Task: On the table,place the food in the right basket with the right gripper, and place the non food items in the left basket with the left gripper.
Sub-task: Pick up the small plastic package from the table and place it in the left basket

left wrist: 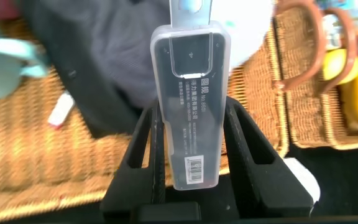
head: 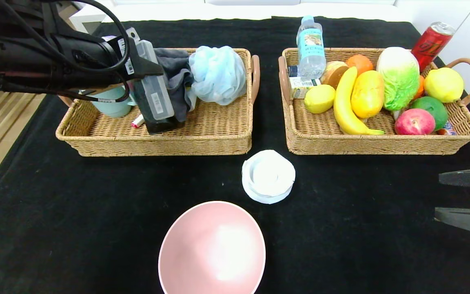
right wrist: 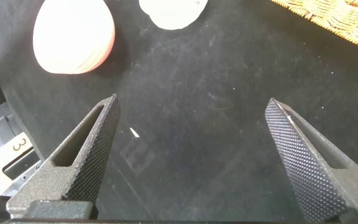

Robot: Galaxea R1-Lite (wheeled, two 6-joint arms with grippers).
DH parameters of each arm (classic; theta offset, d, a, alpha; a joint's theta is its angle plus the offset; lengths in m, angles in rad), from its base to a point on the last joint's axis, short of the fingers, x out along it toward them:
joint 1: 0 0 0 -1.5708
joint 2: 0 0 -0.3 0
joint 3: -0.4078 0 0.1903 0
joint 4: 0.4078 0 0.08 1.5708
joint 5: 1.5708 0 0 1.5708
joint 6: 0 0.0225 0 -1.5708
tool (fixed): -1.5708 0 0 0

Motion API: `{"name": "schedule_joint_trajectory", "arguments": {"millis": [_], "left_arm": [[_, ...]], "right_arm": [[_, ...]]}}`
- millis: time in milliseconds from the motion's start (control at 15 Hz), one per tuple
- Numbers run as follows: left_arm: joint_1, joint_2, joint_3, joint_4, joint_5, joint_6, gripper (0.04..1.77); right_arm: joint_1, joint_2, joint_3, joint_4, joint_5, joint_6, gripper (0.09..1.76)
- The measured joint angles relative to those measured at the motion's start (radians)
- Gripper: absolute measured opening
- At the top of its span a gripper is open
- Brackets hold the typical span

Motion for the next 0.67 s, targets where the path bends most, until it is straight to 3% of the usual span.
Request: {"name": "schedule_joint_trajectory", "arguments": {"millis": [333, 667], "left_arm": [[0.037, 0.057, 0.000, -0.136, -0.129, 0.001, 0.65], [0.061, 0.092, 0.005, -0.179, -0.148, 0.031, 0.70]], "right_arm": [[0.000, 0.002, 0.000, -0.001, -0.002, 0.000, 1.71], [0.000, 0.007, 0.001, -0.001, -0.002, 0.000, 1.71]]}}
